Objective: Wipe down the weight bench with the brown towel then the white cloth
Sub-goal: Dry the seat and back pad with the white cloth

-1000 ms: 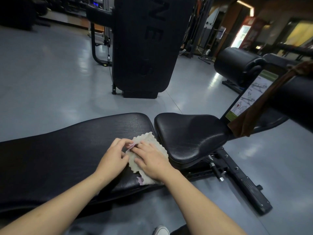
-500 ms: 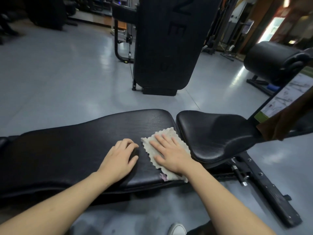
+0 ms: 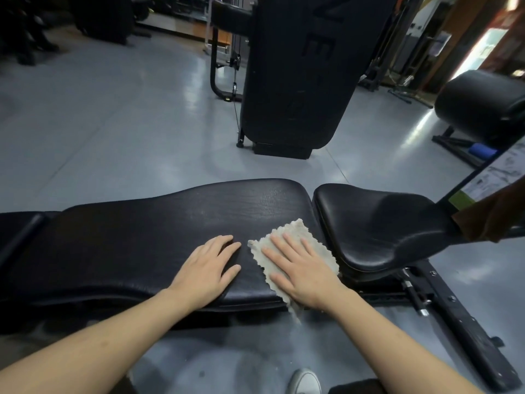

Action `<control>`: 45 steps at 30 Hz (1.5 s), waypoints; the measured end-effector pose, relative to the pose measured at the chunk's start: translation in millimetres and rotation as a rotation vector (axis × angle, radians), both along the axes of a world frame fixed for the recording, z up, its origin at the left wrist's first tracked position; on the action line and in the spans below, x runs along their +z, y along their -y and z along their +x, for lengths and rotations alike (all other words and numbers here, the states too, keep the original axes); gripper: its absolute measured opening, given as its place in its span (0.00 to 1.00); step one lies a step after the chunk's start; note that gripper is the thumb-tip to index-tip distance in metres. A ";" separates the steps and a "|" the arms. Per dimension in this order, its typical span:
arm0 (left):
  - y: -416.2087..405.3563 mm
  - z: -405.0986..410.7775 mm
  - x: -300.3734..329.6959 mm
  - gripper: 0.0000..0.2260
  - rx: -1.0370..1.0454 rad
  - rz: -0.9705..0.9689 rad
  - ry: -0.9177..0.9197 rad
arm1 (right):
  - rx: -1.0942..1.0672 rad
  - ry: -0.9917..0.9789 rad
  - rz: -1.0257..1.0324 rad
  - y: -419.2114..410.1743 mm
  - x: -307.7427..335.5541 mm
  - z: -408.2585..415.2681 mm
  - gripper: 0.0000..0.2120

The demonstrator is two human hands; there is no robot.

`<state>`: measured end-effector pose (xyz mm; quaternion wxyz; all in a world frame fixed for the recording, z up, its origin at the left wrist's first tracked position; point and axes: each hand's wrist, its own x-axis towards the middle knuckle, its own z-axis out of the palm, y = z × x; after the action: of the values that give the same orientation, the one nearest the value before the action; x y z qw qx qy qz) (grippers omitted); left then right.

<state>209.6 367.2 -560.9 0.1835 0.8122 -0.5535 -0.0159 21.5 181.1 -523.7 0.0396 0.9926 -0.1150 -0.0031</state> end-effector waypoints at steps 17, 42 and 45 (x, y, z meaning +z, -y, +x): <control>5.8 0.0 -10.1 0.25 0.005 -0.085 0.001 | -0.185 -0.068 0.032 54.8 11.4 66.1 0.36; 7.1 0.5 -14.9 0.23 0.031 -0.111 0.010 | -0.409 -0.071 0.045 128.5 14.8 155.3 0.29; 6.9 0.4 -14.6 0.23 0.033 -0.114 0.012 | -0.402 -0.075 0.028 126.9 13.9 153.7 0.29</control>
<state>209.9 360.3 -575.6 0.2265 0.8097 -0.5409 0.0234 175.2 54.2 -509.8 0.0285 0.9493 -0.3091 -0.0493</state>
